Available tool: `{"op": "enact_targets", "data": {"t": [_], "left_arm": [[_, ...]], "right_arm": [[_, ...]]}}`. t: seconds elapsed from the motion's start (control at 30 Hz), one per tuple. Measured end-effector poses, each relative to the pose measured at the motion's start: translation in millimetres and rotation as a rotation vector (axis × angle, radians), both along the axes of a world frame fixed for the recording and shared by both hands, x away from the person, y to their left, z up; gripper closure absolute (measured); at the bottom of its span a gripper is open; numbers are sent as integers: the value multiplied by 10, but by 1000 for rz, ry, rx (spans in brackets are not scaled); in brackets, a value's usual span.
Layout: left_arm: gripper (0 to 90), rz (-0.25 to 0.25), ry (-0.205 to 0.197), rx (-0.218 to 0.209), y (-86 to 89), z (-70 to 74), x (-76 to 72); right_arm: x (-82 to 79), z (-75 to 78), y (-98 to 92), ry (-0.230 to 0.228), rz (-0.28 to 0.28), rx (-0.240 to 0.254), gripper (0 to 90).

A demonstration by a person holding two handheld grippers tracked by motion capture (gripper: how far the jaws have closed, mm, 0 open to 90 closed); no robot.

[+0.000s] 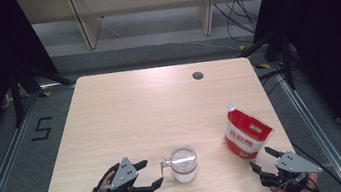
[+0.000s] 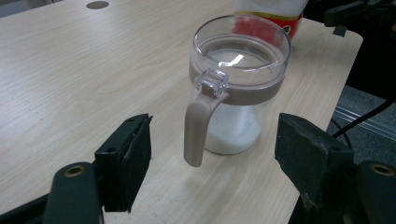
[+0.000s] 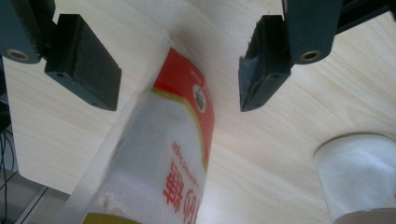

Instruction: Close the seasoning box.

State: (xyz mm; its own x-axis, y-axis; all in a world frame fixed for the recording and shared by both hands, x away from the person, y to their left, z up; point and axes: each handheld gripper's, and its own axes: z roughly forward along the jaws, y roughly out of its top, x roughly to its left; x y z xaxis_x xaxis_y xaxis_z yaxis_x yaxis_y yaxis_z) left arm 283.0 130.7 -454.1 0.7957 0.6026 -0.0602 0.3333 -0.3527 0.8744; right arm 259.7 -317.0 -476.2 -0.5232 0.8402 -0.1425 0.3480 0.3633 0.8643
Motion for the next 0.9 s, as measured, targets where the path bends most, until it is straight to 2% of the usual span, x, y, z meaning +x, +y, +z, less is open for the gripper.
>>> {"op": "enact_targets", "data": {"t": [0.03,0.1,0.13,0.17,0.2,0.27,0.33,0.37,0.43,0.5,0.53,0.57,0.6,0.67,0.7,0.77,0.8,0.9], "left_arm": [[263,3,0,-1,5,-8,-4],[261,-10,-20,27,37,-11,4],[258,0,-6,2,31,-21,-13],[255,12,8,-6,31,-27,-28],[250,10,2,0,43,-29,-29],[233,14,9,-7,55,-38,-41],[205,9,13,-15,70,-51,-47],[197,20,17,-23,71,-57,-56],[178,-2,-3,2,108,-55,-45],[167,5,4,4,126,-61,-60],[167,1,6,1,134,-68,-64],[167,-5,3,8,146,-72,-68],[167,-6,8,4,151,-80,-77],[167,3,14,18,171,-90,-99],[167,17,27,4,171,-105,-117],[167,15,28,1,181,-121,-127],[167,2,14,16,199,-127,-122],[167,-5,13,28,220,-143,-134]], "right_arm": [[14,-1,-8,-27,6,-12,310],[-1,0,6,7,6,10,310],[12,0,-4,-24,7,-6,311],[11,-1,-4,-24,7,-7,311],[12,0,-5,-24,7,-7,311],[-2,1,5,7,5,9,310],[-4,3,1,5,1,11,310],[3,2,-6,-17,-2,3,310],[3,2,-7,-17,-1,2,310],[1,1,-4,-8,2,2,310],[-7,1,3,11,3,12,310],[-7,1,5,9,3,12,310],[7,1,-6,-21,6,-3,310],[7,1,-8,-20,7,-5,310],[3,0,-7,-14,4,-2,309],[-7,1,-1,2,2,8,309],[-3,2,-2,-13,0,7,309],[5,0,-8,-24,10,-7,309]]}}
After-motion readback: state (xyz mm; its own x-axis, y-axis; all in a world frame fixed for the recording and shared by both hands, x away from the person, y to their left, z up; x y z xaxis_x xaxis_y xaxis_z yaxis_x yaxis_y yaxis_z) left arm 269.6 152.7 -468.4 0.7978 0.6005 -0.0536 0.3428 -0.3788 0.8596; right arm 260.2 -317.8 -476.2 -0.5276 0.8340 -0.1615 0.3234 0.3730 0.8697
